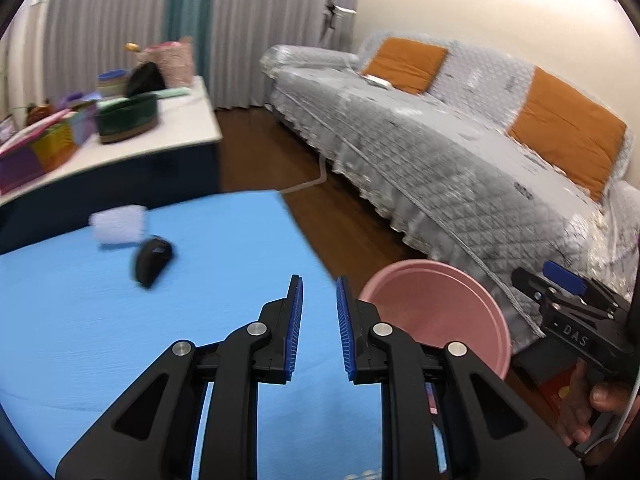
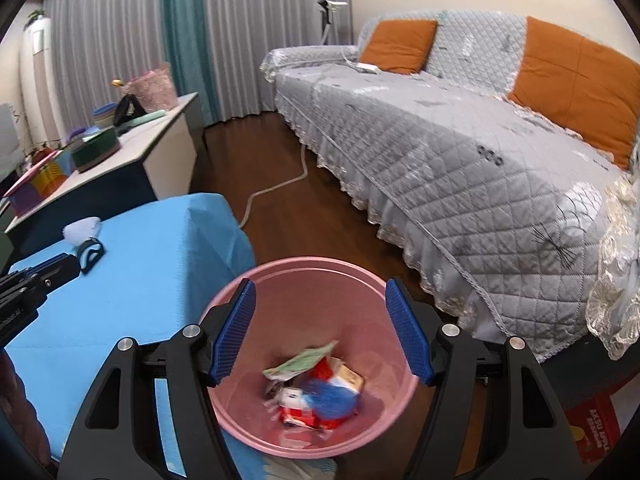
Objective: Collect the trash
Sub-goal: 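Move both open tools back over the foam sleeve and black strap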
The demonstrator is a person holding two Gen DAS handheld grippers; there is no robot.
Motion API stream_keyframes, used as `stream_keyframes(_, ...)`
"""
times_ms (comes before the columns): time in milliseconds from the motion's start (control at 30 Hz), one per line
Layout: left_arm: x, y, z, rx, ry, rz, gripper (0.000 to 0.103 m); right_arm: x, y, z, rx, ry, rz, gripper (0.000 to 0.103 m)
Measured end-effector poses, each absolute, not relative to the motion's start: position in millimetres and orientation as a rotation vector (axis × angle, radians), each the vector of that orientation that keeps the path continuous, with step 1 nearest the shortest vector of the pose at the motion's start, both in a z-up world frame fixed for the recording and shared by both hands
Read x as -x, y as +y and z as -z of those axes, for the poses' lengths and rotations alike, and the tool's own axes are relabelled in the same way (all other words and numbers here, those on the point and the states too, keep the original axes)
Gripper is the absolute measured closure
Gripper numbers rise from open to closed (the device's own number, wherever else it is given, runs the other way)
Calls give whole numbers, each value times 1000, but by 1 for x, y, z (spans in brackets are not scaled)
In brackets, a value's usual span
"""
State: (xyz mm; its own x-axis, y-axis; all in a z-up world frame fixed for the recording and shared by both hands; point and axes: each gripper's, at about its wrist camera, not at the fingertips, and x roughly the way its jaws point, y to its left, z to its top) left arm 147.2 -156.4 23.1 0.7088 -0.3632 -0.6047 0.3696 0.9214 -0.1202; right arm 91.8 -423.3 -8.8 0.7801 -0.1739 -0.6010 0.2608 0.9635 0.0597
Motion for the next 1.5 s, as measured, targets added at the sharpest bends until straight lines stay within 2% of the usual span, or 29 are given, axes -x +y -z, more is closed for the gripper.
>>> stream_keyframes(300, -181, -78, -55, -13, 641, 283, 85, -112, -360, -13, -135, 575, 125, 58)
stream_keyframes(533, -216, -32, -72, -50, 613, 240, 85, -125, -316, -29, -151, 544, 54, 80)
stream_keyframes(667, -243, -7, -71, -70, 613, 243, 85, -128, -288, -37, -141, 522, 13, 86)
stream_keyframes(833, -271, 27, -48, -19, 626, 235, 86, -138, -252, -37, -123, 521, -55, 85)
stream_keyframes(900, -283, 37, -31, 23, 647, 230, 90, -147, -239, -34, -120, 534, -84, 85)
stream_keyframes(1200, -308, 52, 5, 8, 671, 254, 90, -199, -178, -6, -146, 576, -168, 83)
stream_keyframes(1300, -316, 61, 12, 30, 681, 271, 90, -216, -162, 3, -149, 586, -181, 79)
stream_keyframes(1500, -333, 66, 27, 71, 712, 308, 90, -255, -142, 29, -178, 660, -182, 56)
